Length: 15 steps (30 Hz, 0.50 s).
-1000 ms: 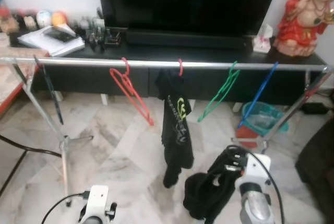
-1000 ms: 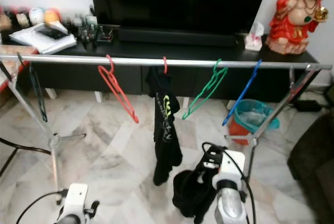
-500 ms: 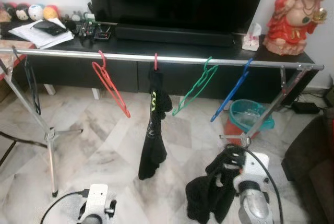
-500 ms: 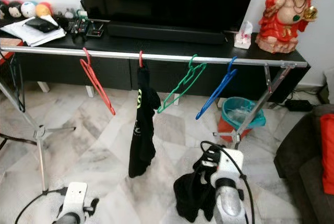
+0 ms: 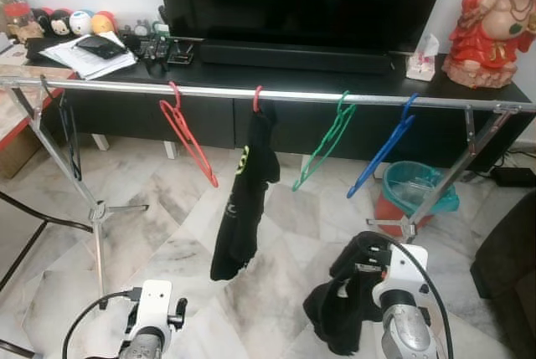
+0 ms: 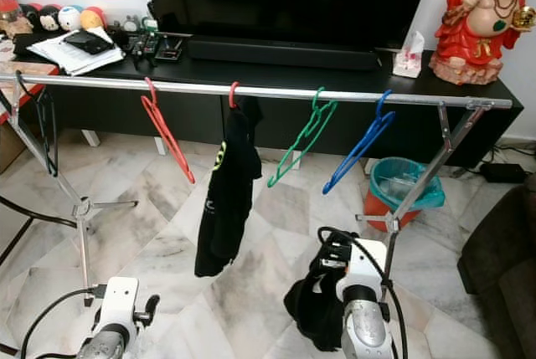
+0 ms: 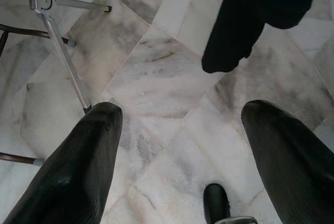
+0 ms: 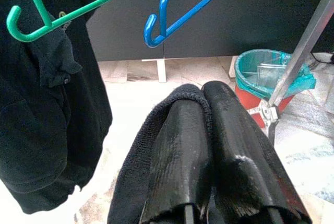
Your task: Hang hanger
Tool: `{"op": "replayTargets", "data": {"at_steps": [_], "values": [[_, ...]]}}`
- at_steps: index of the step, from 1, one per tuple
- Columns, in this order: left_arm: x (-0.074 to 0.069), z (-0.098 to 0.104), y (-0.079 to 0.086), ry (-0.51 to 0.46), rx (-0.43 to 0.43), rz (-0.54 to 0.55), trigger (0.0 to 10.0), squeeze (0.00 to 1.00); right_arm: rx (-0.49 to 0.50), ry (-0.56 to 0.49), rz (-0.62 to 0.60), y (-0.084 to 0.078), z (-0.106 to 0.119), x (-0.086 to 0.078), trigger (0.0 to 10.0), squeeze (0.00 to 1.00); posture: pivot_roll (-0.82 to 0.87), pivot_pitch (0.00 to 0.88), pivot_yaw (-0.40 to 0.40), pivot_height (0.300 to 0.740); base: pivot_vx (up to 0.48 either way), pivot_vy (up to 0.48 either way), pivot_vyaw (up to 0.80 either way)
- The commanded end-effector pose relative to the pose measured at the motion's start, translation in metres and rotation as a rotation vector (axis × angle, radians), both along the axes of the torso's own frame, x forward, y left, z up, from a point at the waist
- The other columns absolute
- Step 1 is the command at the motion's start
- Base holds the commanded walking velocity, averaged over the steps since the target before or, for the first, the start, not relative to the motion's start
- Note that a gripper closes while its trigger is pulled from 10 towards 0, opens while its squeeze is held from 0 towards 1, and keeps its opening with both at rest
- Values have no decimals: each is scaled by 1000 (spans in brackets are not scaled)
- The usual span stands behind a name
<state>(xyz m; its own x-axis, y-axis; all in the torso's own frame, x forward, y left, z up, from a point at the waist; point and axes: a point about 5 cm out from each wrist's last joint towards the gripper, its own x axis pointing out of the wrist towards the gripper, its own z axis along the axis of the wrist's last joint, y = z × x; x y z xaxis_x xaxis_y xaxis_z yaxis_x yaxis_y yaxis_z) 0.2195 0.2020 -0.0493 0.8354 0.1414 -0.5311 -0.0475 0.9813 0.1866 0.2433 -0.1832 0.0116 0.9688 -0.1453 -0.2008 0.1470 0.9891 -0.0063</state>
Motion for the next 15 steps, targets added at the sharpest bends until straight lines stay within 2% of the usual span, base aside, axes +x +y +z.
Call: {"op": "replayTargets", "data": {"at_steps": [1,15], "values": [[-2,-2,1,12,1,13,10000,0,-4,-35,-4,-2,8,5,10000,0,68,20,-46,736,0,0,0],[-2,-2,1,12,1,13,10000,0,-4,-35,-4,-2,8,5,10000,0,68,20,-46,736,0,0,0]]}}
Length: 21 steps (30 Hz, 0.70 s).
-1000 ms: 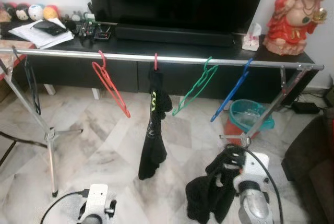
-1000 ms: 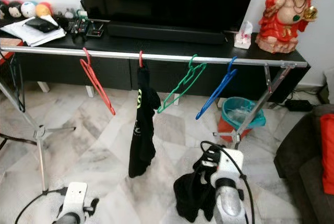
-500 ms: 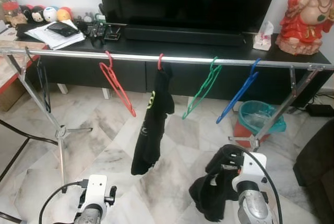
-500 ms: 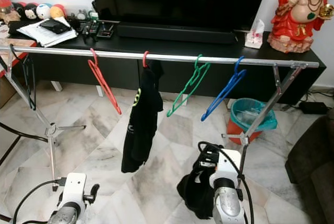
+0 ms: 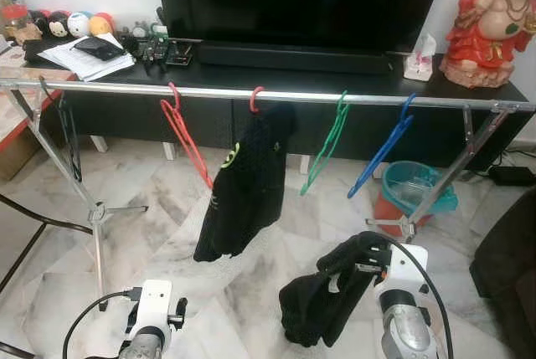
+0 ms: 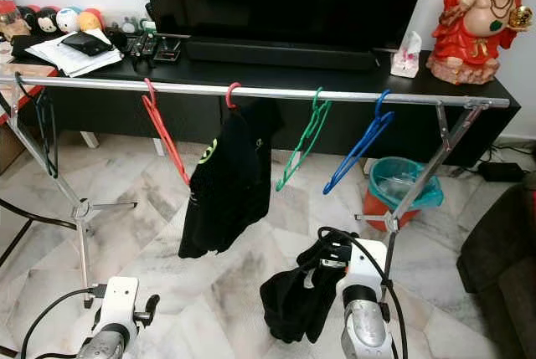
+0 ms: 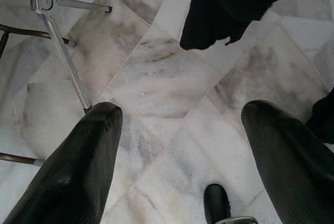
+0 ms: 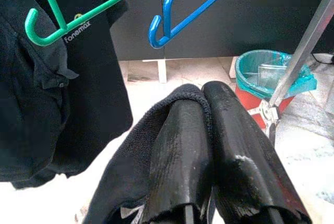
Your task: Hang hanger
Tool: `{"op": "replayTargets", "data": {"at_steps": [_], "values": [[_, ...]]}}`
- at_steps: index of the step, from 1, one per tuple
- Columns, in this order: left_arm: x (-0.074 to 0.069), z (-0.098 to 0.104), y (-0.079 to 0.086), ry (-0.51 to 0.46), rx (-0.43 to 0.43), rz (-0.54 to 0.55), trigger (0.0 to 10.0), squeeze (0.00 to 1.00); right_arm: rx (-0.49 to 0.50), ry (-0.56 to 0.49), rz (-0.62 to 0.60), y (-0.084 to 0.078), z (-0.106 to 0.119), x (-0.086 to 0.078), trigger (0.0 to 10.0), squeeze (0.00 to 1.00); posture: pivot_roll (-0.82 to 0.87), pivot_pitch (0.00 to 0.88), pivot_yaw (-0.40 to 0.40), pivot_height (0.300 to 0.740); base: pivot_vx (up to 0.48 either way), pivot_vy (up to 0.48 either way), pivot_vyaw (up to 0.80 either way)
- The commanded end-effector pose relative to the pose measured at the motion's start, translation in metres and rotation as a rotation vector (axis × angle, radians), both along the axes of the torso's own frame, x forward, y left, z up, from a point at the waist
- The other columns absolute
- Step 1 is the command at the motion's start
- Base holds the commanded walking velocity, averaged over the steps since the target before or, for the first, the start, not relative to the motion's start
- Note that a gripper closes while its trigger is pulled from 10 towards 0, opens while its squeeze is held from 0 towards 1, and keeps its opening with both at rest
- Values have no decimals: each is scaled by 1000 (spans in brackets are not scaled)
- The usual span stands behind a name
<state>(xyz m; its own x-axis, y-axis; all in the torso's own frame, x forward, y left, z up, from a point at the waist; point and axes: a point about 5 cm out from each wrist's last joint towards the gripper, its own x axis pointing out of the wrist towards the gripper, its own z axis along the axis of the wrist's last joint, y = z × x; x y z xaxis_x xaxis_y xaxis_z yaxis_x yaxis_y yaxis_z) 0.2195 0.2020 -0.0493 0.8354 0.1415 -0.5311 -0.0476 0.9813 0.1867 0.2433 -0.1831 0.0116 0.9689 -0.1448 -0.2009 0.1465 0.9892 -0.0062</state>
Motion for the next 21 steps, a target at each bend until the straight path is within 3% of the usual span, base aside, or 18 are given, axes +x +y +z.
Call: {"op": "replayTargets", "data": {"at_steps": [1,2,3,4,5,11,14,18,21], "values": [[3,4,2,-41,4,18,10000,0,-1,-31,1,-2,7,5,10000,0,68,19,-48,736,0,0,0],[19,22,-5,-170,14,-44,10000,0,21,179,9,-3,-29,-6,10000,0,77,17,-46,736,0,0,0],[19,22,-5,-170,14,-44,10000,0,21,179,9,-3,-29,-6,10000,0,77,17,-46,736,0,0,0],[31,37,-14,-263,11,-120,10000,0,56,449,12,-3,-68,-30,10000,0,75,19,-44,736,0,0,0],[32,37,-16,-256,8,-136,10000,0,63,505,10,-3,-75,-37,10000,0,75,19,-44,736,0,0,0],[17,15,-12,-101,11,-120,10000,0,64,540,23,0,-79,-40,10000,0,79,18,-44,736,0,0,0],[14,11,-10,-69,19,-108,10000,0,64,545,34,3,-79,-39,10000,0,70,18,-43,736,0,0,0],[20,19,-9,-134,23,-91,10000,0,63,565,35,2,-81,-41,10000,0,77,18,-44,736,0,0,0],[31,41,-7,-291,40,-64,10000,0,64,599,41,2,-84,-44,10000,0,78,19,-46,736,0,0,0]]}}
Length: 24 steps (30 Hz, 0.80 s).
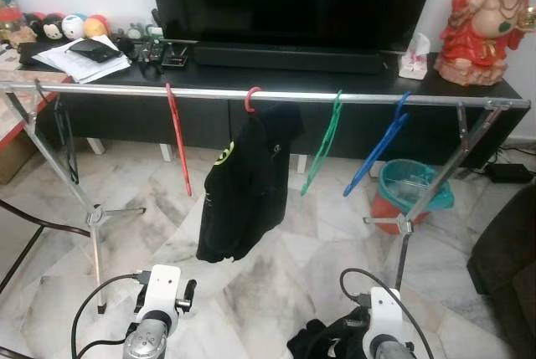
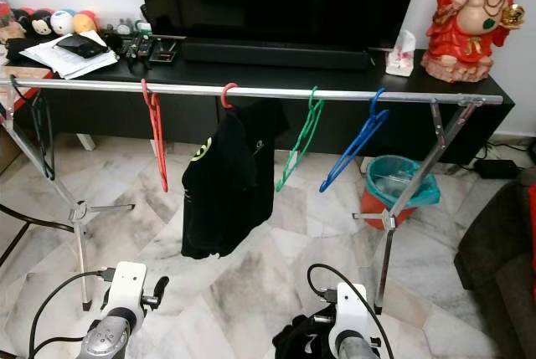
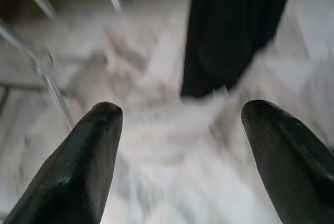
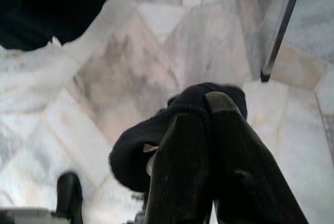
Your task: Hang hanger
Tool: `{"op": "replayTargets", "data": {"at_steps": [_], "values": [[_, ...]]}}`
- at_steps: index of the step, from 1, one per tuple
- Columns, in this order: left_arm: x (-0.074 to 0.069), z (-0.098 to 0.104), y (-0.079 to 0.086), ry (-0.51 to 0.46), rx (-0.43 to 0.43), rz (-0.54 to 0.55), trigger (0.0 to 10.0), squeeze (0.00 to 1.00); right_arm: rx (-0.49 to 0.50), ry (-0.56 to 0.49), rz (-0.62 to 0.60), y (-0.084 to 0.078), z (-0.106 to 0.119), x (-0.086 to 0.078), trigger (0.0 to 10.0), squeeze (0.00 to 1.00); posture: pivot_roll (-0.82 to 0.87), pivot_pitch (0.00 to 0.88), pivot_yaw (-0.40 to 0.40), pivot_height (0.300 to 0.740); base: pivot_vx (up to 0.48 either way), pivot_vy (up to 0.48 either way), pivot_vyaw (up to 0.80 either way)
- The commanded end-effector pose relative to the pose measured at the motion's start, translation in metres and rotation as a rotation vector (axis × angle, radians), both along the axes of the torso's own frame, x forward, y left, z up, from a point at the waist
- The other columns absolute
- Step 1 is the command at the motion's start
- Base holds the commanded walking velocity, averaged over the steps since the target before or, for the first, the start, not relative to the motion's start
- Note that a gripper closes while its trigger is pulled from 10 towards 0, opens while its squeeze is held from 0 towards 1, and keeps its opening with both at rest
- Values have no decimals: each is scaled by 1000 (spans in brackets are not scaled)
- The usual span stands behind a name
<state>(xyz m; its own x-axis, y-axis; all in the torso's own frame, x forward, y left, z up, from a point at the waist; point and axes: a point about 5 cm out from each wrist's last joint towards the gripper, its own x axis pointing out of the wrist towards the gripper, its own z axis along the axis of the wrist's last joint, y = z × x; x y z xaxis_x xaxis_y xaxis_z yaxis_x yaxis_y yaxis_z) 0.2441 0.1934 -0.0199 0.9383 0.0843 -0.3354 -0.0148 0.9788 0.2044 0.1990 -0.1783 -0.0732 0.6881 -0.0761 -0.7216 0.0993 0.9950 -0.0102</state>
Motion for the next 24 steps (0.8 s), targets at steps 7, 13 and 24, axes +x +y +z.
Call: {"op": "replayTargets", "data": {"at_steps": [7,13,24], "values": [[25,58,15,-344,7,128,10000,0,-1,34,9,-6,-4,-8,10000,0,84,21,-50,736,0,0,0],[44,94,18,-476,0,141,10000,0,-22,82,44,-8,-10,-18,10000,0,87,20,-52,736,0,0,80],[49,107,8,-496,-21,113,10000,0,-9,76,-20,-15,-11,-23,10000,0,80,19,-49,736,0,0,321]]}}
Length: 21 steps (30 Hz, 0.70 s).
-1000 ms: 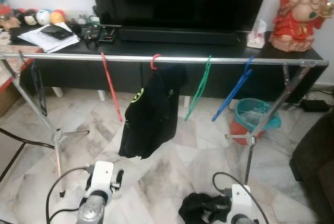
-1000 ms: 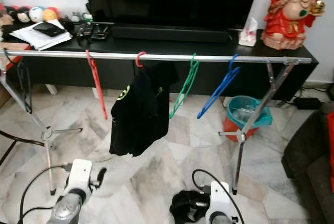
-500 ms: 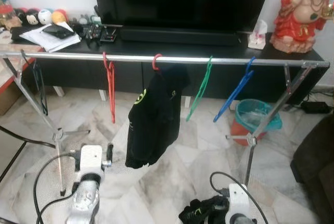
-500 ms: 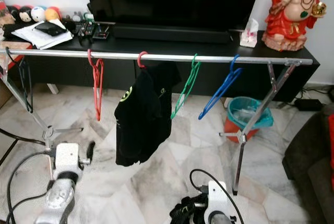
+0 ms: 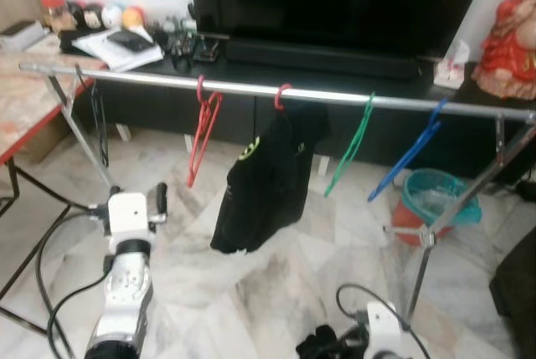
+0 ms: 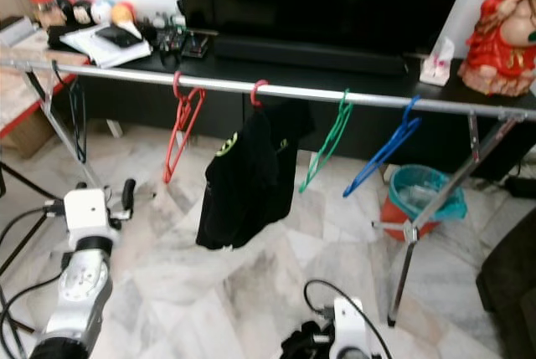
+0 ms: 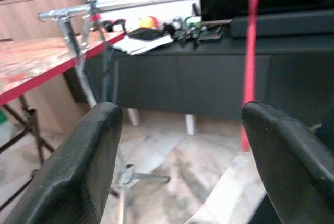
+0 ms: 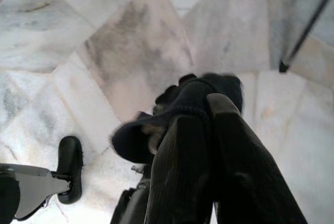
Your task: Hang hanger
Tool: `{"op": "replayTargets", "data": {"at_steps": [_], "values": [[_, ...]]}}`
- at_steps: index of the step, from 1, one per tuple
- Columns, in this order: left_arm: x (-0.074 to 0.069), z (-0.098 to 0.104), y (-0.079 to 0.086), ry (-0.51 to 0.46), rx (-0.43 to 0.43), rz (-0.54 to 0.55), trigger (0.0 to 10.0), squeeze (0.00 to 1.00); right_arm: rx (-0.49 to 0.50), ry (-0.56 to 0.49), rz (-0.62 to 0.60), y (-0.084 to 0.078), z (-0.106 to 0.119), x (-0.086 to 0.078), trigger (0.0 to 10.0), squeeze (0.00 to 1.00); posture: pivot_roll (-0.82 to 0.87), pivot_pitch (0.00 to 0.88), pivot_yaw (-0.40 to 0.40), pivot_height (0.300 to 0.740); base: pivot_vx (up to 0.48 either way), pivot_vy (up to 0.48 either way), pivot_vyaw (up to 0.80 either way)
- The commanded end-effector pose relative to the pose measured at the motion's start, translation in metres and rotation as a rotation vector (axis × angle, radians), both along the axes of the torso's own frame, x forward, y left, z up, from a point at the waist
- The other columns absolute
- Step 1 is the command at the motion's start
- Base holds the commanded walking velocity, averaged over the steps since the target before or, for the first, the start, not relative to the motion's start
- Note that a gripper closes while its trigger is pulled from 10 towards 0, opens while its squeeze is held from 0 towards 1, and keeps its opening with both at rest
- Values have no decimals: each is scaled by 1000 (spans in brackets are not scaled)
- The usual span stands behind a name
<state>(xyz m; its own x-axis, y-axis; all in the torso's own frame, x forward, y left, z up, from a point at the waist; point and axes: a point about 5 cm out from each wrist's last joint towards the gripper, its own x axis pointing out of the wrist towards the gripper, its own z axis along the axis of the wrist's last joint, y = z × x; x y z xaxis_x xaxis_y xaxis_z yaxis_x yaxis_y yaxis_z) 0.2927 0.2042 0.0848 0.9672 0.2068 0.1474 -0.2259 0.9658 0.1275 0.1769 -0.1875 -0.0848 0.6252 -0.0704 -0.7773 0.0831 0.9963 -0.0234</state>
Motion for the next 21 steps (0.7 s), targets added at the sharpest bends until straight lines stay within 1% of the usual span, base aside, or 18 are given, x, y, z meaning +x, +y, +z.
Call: {"op": "replayTargets", "data": {"at_steps": [1,6,14,19,21], "values": [[1,2,-3,3,-4,-18,10000,0,-7,-13,-39,-8,1,-1,10000,0,81,19,-48,736,0,0,0],[1,3,-4,10,-8,-30,10000,0,-16,-18,-55,-13,3,1,10000,0,83,19,-50,736,0,0,0],[1,5,-4,19,-11,-33,10000,0,-11,-16,-68,-13,3,3,10000,0,85,19,-50,736,0,0,0],[1,5,-5,22,-14,-42,10000,0,-14,-22,-92,-14,4,4,10000,0,86,18,-49,736,255,0,0],[1,6,-6,23,-15,-45,10000,0,-14,-61,-124,-16,7,9,10000,0,86,19,-48,736,261,0,0]]}}
